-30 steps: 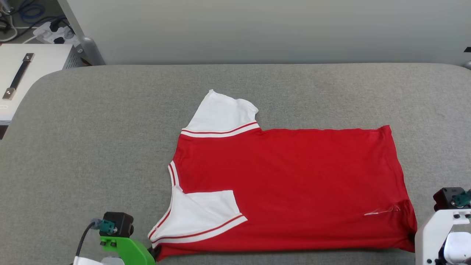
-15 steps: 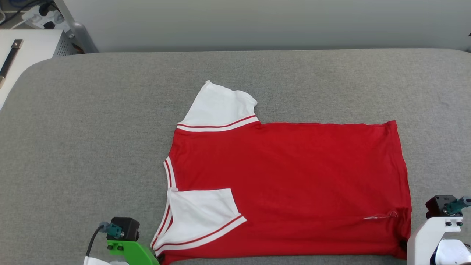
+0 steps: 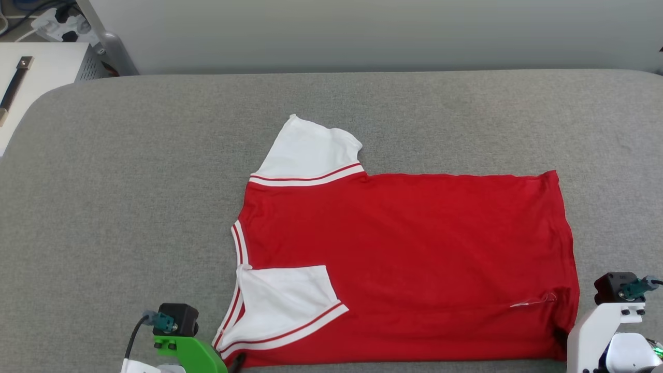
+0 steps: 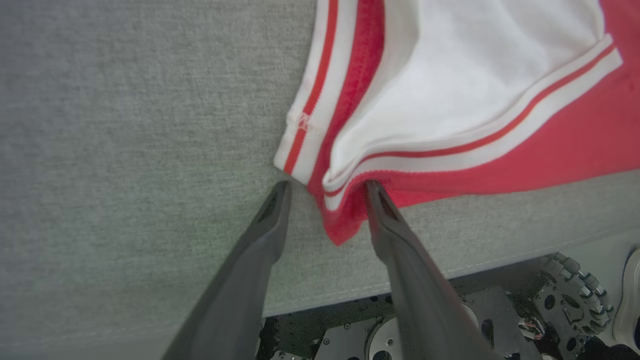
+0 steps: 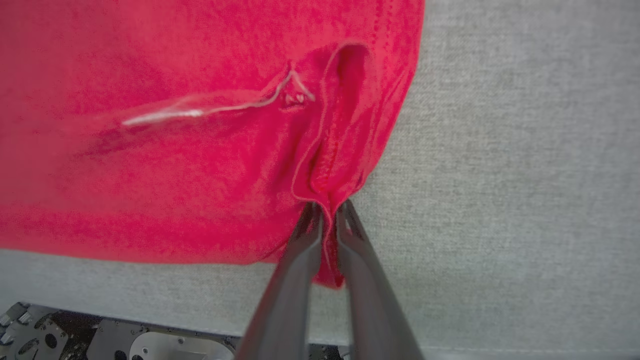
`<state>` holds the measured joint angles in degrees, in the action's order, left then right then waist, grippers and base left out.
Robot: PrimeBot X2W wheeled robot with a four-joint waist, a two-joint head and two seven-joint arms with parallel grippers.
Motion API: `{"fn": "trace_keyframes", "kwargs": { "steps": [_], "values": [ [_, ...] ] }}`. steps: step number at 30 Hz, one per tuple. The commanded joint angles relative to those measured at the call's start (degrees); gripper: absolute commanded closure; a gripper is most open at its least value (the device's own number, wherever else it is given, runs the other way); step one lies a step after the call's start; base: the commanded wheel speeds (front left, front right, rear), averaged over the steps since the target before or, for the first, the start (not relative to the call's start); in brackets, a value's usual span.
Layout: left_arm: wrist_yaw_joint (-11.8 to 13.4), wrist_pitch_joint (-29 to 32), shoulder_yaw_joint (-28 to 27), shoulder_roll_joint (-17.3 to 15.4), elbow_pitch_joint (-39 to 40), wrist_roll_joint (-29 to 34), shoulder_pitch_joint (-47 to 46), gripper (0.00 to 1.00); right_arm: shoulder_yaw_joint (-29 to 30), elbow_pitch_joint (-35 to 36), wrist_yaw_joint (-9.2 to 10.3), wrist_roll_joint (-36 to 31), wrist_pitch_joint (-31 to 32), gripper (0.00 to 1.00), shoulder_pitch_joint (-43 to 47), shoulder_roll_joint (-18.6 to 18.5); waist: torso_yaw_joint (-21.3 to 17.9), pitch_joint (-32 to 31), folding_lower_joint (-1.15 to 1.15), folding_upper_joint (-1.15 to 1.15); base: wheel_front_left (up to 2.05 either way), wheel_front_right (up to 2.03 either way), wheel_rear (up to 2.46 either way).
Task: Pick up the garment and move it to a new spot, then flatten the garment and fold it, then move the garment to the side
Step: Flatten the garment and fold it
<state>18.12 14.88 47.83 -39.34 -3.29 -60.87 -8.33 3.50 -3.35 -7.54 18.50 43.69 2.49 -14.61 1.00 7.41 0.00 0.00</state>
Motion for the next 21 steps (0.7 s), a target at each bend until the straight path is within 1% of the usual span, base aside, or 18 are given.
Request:
{"fn": "trace_keyframes", "kwargs": {
  "steps": [1,6,10,13,15,18,21],
  "values": [
    [-0.1,-0.75,-0.27,0.39,-0.6,0.46,-0.76,0.0,-0.21,0.19,0.05,0.62,-1.61,0.0,-0.71,0.0,0.06,-0.81,0.0,0.0,0.0,0.0,0.0],
    [-0.34,-4.49,-1.35,0.96,-0.43,1.54,-1.03,0.0,-0.56,2.43,0.05,1.41,-5.47,0.0,-0.69,-0.85,0.05,-2.95,0.0,0.0,0.0,0.0,0.0],
    [-0.03,-9.1,-2.65,1.4,0.22,3.49,-1.7,0.0,-1.92,6.2,0.05,1.43,-13.72,0.0,-1.4,-2.5,-0.03,-4.74,0.0,0.0,0.0,0.0,0.0],
    [-0.27,-14.76,-4.34,2.28,1.6,5.3,-2.43,0.0,-2.34,7.86,0.05,0.5,-20.33,0.0,-1.77,-3.21,-0.16,-5.82,0.0,0.0,0.0,0.0,0.0],
    [-1.39,-19.09,-4.92,2.53,2.45,7.38,-3.15,0.0,-2.51,8.46,0.05,-0.03,-24.73,0.0,-2.06,-3.14,-0.31,-6.2,0.0,0.0,0.0,0.0,0.0],
    [-2.28,-24.56,-5.79,3.05,2.81,9.69,-3.73,0.0,-3.4,9.12,0.05,-0.43,-30.59,0.0,-2.52,-2.73,-0.58,-6.41,0.0,0.0,0.0,0.0,0.0],
    [-2.91,-28.02,-6.55,3.69,2.74,12.21,-4.0,0.0,-3.92,9.13,0.05,-1.89,-35.37,0.0,-2.63,-1.72,-0.93,-6.35,0.0,0.0,0.0,0.0,0.0]
  ]
}}
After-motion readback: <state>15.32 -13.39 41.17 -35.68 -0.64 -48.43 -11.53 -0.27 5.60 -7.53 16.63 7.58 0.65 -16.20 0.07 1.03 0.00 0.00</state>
